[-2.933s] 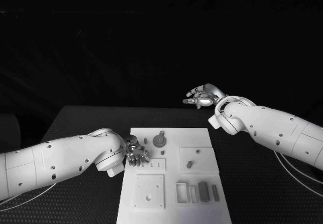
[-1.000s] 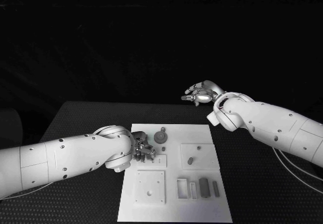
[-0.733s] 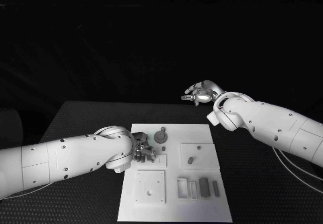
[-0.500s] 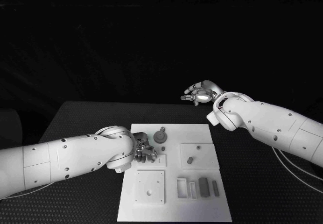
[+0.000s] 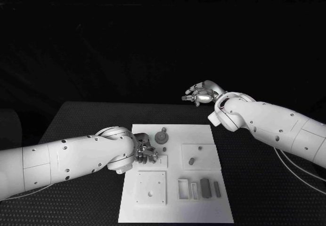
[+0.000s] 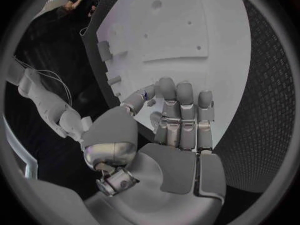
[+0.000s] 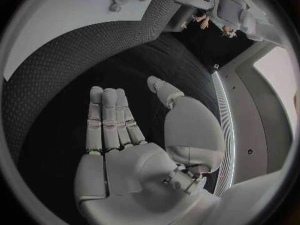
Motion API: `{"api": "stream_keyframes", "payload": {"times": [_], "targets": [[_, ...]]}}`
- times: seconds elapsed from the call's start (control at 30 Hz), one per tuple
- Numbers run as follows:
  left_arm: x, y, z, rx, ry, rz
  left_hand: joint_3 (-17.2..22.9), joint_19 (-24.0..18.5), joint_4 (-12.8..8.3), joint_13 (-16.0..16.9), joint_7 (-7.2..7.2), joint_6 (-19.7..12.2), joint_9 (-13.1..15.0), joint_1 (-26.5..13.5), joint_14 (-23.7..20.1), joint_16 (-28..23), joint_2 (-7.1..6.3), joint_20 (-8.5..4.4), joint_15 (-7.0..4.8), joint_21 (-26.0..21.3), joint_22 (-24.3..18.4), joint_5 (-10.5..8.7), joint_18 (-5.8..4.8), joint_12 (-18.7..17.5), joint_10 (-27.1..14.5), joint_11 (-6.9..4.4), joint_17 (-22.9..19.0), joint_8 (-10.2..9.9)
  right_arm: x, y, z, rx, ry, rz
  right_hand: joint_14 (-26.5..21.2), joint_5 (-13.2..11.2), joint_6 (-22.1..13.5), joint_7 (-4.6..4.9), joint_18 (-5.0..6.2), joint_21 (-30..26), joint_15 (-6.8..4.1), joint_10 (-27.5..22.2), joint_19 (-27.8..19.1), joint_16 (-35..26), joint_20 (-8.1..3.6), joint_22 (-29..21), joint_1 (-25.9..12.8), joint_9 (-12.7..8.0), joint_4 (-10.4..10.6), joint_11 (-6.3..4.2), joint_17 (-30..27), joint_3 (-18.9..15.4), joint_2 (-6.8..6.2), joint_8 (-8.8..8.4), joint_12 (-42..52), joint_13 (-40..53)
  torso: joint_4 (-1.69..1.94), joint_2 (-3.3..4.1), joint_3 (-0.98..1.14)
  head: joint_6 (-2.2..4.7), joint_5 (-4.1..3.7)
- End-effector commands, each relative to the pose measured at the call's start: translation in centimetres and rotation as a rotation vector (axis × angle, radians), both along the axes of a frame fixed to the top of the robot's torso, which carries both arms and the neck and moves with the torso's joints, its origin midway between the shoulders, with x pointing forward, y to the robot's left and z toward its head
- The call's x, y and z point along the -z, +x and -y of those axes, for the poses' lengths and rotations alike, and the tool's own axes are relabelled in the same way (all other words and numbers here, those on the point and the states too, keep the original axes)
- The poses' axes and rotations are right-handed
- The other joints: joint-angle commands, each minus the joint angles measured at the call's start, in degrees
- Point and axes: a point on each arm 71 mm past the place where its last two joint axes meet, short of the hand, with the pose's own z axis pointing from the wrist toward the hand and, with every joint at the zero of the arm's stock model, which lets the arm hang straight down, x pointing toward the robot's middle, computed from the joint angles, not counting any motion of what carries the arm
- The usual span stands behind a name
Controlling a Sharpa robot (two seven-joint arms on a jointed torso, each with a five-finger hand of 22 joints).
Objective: Assemble the parts on the task board
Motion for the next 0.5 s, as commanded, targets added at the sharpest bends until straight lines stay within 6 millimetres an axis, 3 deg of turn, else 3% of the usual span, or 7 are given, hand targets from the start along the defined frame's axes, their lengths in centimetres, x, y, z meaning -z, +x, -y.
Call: {"api": "stream_keyframes", "payload": {"times": [0.03, 0.5], "targets": [[0.01, -0.11, 0.20, 0.031, 0.013, -0.003, 0.34, 0.40, 0.12, 0.01, -5.65, 5.97, 5.22, 0.16, 0.01, 0.24, 0.58, -6.36, -0.26, -0.34, 0.02, -0.23, 0.27, 0.33, 0.91, -2.27, -0.10, 0.18, 0.04, -0.05, -0.20, -0.017, -0.006, -0.005, -0.31, 0.18, -0.42, 0.70, 0.41, -0.29, 0.07, -0.49, 0.02, 0.28, 0.31, 0.48, -0.17, -0.07, 0.28, -0.02, -0.08, 0.01, 0.35, 0.03, 0.06, -0.07, -0.01, 0.01, 0.00, -0.01, 0.02], [-0.07, 0.00, 0.28, 0.049, 0.045, 0.021, 0.36, 0.49, 0.12, 0.01, -5.66, 6.00, 5.23, 0.16, 0.03, 0.32, 0.56, -6.40, -0.31, -0.33, 0.07, -0.36, 0.27, 0.41, 0.89, -2.29, -0.14, 0.15, 0.05, -0.07, -0.13, -0.018, -0.006, -0.007, -0.39, 0.28, -0.45, 0.71, 0.41, -0.34, 0.09, -0.55, -0.02, 0.36, 0.32, 0.54, -0.19, -0.10, 0.32, 0.00, -0.17, -0.01, 0.37, 0.05, 0.12, -0.21, 0.02, -0.03, 0.01, -0.10, -0.09]]}}
